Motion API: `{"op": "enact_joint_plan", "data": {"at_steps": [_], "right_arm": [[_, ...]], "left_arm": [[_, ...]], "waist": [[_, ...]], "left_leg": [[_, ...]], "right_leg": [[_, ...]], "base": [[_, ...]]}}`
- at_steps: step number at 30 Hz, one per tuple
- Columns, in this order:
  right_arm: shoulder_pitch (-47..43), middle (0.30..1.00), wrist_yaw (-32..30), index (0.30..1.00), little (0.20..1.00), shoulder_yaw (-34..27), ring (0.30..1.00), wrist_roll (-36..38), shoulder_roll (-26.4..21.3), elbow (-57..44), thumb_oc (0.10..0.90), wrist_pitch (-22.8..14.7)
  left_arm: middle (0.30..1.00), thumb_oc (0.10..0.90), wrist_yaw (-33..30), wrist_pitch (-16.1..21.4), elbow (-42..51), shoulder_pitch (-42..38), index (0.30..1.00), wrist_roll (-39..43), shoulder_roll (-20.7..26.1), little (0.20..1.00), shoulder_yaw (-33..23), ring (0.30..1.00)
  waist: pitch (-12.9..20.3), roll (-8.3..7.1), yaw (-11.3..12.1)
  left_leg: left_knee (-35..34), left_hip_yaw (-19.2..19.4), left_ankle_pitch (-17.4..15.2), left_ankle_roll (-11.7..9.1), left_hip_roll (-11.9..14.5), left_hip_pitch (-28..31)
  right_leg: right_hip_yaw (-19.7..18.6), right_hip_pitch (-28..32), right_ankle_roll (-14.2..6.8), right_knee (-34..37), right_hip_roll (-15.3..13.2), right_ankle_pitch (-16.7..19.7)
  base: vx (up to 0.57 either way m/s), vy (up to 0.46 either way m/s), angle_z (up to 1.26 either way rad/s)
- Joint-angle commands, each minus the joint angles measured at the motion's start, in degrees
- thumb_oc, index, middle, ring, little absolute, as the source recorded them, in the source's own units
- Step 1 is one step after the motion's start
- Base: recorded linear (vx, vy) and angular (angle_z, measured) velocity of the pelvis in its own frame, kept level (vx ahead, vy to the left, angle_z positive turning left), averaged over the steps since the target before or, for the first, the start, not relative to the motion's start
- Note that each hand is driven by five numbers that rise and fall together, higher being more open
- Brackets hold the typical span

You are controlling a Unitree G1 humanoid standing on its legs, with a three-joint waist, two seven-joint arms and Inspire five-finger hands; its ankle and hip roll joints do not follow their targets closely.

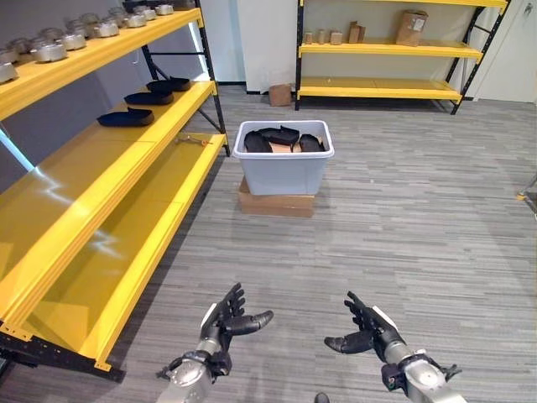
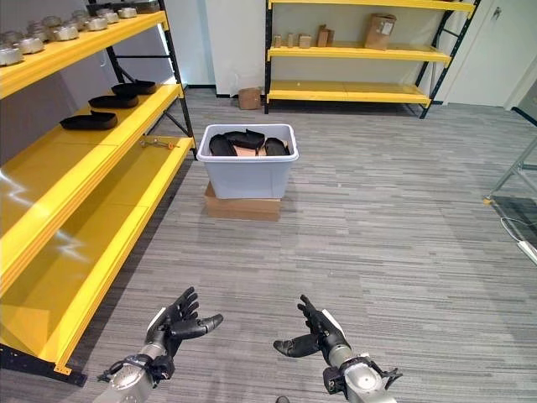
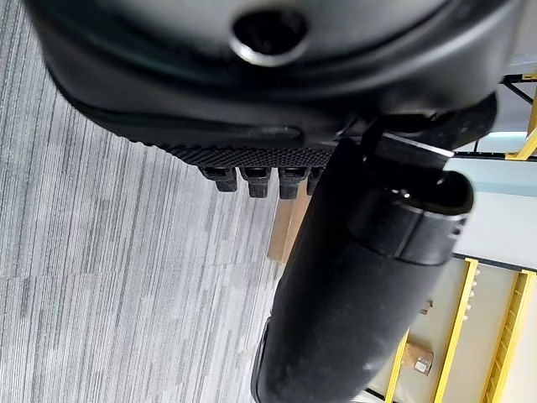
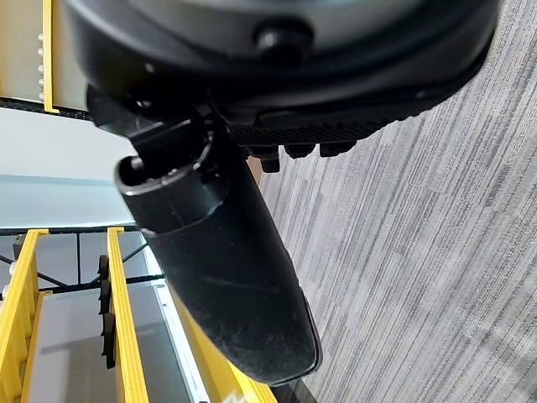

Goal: Move parts from the plastic box to the shelf.

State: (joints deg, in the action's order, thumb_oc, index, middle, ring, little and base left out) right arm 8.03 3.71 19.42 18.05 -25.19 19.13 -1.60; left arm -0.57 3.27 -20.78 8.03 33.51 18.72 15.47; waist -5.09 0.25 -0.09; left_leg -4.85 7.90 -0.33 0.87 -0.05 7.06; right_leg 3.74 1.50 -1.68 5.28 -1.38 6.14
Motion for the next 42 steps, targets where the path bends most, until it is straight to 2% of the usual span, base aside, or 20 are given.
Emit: {"op": "enact_joint_plan", "data": {"at_steps": [1,21,29,31,33,35,36,37,38,39,40,42], "right_arm": [[-4.22,1.000,0.02,1.000,1.000,-1.33,1.000,-0.93,-0.34,-3.92,0.900,-5.64],[-4.41,1.000,-0.06,1.000,1.000,-1.24,1.000,-1.61,-0.34,-4.64,0.900,-5.33],[-5.65,1.000,0.02,1.000,1.000,-1.28,1.000,-1.72,-0.83,-5.12,0.900,-5.25],[-6.91,1.000,0.44,1.000,1.000,-0.80,1.000,-1.41,-1.12,-5.04,0.900,-5.14],[-7.21,1.000,0.59,1.000,1.000,-0.59,1.000,-1.45,-1.18,-5.07,0.900,-5.11],[-7.47,1.000,0.98,1.000,1.000,-0.29,1.000,-1.45,-0.89,-5.08,0.900,-4.96],[-6.49,1.000,1.21,1.000,1.000,-0.32,1.000,-1.21,-0.10,-4.88,0.900,-4.74],[-6.12,1.000,1.37,1.000,1.000,-0.19,1.000,-1.37,0.18,-4.86,0.900,-4.58],[-5.92,1.000,1.44,1.000,1.000,-0.08,1.000,-1.19,0.27,-5.20,0.900,-4.63],[-5.28,1.000,1.69,1.000,1.000,-0.28,1.000,-1.30,0.38,-5.65,0.900,-4.72],[-4.97,1.000,1.72,1.000,1.000,-1.00,1.000,-0.75,0.24,-6.05,0.900,-4.76],[-4.53,1.000,1.61,1.000,1.000,-1.67,1.000,0.03,-0.16,-6.01,0.900,-4.85]], "left_arm": [[1.000,0.900,1.50,4.91,1.86,-4.58,1.000,1.79,-0.53,1.000,-2.46,1.000],[1.000,0.900,1.25,4.63,2.39,-4.27,1.000,1.47,-0.46,1.000,-2.77,1.000],[1.000,0.900,1.28,4.69,3.27,-4.08,1.000,1.08,0.10,1.000,-3.06,1.000],[1.000,0.900,1.20,4.83,3.48,-4.50,1.000,1.12,0.54,1.000,-3.27,1.000],[1.000,0.900,1.27,4.93,3.66,-4.48,1.000,1.18,0.65,1.000,-3.37,1.000],[1.000,0.900,1.11,4.99,3.77,-4.59,1.000,1.28,0.77,1.000,-3.39,1.000],[1.000,0.900,0.82,4.76,4.17,-4.29,1.000,0.17,0.92,1.000,-3.65,1.000],[1.000,0.900,0.79,4.73,4.35,-4.21,1.000,-0.37,0.98,1.000,-3.69,1.000],[1.000,0.900,0.73,4.78,4.60,-4.59,1.000,-0.61,1.13,1.000,-3.53,1.000],[1.000,0.900,0.81,4.77,4.81,-5.07,1.000,-1.21,1.61,1.000,-3.43,1.000],[1.000,0.900,1.19,4.81,4.80,-5.55,1.000,-1.97,1.77,1.000,-3.34,1.000],[1.000,0.900,1.58,4.93,4.40,-5.99,1.000,-2.01,1.75,1.000,-2.97,1.000]], "waist": [[1.93,-1.89,-0.50],[1.80,-1.76,-0.57],[0.91,-1.68,-0.16],[-0.30,-1.79,0.17],[-0.57,-1.82,0.23],[-1.22,-1.47,0.19],[-1.83,-1.22,-0.17],[-2.11,-1.34,-0.17],[-3.12,-1.37,-0.47],[-4.08,-1.02,-0.83],[-3.92,-1.04,-1.34],[-3.85,-1.17,-2.36]], "left_leg": [[-0.15,0.35,0.59,-2.71,3.26,0.80],[-0.15,0.10,0.23,-2.48,3.06,1.18],[-0.13,-0.24,-0.08,-1.16,2.21,1.60],[3.20,-0.98,-1.63,0.02,1.20,-0.12],[4.06,-1.22,-2.07,0.40,0.85,-0.62],[4.74,-2.31,-2.76,1.63,-0.46,-0.97],[4.34,-3.08,-2.82,2.73,-1.45,-0.39],[4.10,-2.98,-2.79,3.19,-1.96,-0.03],[4.08,-3.02,-2.85,3.75,-2.43,0.38],[4.11,-3.43,-3.15,3.95,-2.29,0.96],[3.39,-3.10,-3.81,4.00,-2.96,2.22],[2.55,-3.90,-4.43,3.80,-3.68,3.59]], "right_leg": [[-0.11,2.57,-4.82,-0.28,-4.49,-0.86],[0.05,3.17,-4.65,-0.28,-4.70,-0.91],[-1.17,1.21,-4.78,-3.78,-5.25,-1.88],[-2.24,-1.13,-4.97,-7.70,-5.99,-2.65],[-2.72,-1.88,-5.02,-8.75,-6.15,-2.80],[-3.22,-3.99,-5.85,-13.07,-6.88,-3.48],[-4.42,-7.46,-6.60,-20.48,-7.49,-1.81],[-5.30,-9.83,-6.88,-24.93,-7.87,0.90],[-6.34,-12.41,-7.29,-29.78,-7.92,4.84],[-5.65,-14.95,-6.75,-34.29,-7.37,4.83],[-2.44,-17.50,-6.58,-31.71,-7.12,3.78],[-1.10,-18.30,-6.63,-26.55,-5.66,3.10]], "base": [[0.00,0.000,0.00],[0.00,0.001,0.01],[-0.01,0.052,-0.02],[-0.07,0.116,-0.08],[-0.04,0.105,-0.17],[-0.02,0.232,-0.09],[-0.02,0.245,0.03],[-0.03,0.255,0.13],[0.00,0.202,0.06],[0.14,0.225,0.00],[0.21,0.167,-0.18],[0.27,0.051,0.13]]}}
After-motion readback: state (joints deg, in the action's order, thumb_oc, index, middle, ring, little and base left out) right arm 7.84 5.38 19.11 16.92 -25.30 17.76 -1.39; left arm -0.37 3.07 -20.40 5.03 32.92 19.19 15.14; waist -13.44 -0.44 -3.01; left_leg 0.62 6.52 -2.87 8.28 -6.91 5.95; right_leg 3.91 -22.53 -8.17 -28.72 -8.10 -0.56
